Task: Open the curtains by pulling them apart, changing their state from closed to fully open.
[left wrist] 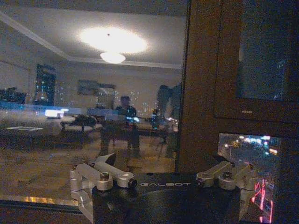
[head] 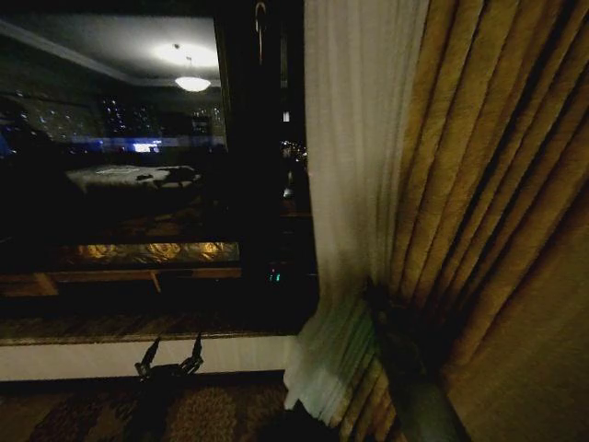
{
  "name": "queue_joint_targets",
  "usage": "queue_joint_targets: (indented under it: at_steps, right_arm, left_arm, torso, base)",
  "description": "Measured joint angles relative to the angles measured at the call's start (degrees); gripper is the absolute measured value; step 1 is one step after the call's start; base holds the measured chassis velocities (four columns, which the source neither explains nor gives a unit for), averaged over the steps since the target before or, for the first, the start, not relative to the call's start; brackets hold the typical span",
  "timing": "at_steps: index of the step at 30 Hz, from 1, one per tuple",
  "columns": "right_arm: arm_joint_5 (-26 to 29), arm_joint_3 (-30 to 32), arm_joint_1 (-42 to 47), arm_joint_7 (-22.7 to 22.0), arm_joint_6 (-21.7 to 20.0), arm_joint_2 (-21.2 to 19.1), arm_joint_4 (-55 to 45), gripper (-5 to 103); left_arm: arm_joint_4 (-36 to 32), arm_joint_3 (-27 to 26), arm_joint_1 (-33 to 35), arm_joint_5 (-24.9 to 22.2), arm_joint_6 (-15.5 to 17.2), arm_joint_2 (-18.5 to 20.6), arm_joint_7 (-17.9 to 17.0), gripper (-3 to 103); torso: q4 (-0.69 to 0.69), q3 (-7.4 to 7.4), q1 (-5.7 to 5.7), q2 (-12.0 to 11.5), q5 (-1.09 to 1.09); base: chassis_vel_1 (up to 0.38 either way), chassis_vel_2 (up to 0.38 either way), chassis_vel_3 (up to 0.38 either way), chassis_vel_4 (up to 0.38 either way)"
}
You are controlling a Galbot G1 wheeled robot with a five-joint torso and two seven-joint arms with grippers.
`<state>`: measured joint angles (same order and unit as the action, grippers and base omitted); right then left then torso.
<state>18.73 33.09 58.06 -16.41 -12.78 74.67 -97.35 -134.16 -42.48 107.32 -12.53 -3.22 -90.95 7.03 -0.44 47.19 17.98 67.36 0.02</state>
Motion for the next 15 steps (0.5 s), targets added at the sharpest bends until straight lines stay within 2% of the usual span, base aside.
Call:
queue_joint_targets:
  at_steps: [9, 12, 14, 15]
  right_arm:
    - [-0.5, -0.5, 4.0, 0.4, -0.7, 0.1, -3.4, -2]
    - [-0.4, -2.3, 7.9, 2.6, -1.9, 0.4, -7.5, 14]
    - [-0.5, -2.9, 9.1, 3.3, -2.1, 0.4, -8.6, 14]
    - [-0.6, -3.7, 10.5, 4.0, -2.5, 0.5, -10.0, 19]
  left_arm:
    - [0.4, 0.1, 0.3, -0.2, -0.6, 0.4, 0.1, 100]
    - [0.4, 0.3, 0.0, -0.2, -0.6, 0.5, 0.1, 100]
    - [0.4, 0.3, -0.2, -0.2, -0.6, 0.5, 0.1, 100]
    - [0.4, 0.3, -0.3, -0.2, -0.5, 0.5, 0.1, 100]
  torso:
    - [-0.01, 0.0, 0.0, 0.0, -0.01]
    - [0.0, -0.01, 0.0, 0.0, -0.01]
    - [-0.01, 0.0, 0.0, 0.0, -0.01]
    - [-0.01, 0.0, 0.0, 0.0, 0.0]
  base:
    - [0.0, 0.0, 0.0, 0.0]
    - [0.0, 0.0, 0.0, 0.0]
    - [0.0, 0.0, 0.0, 0.0]
    - [0.0, 0.0, 0.0, 0.0]
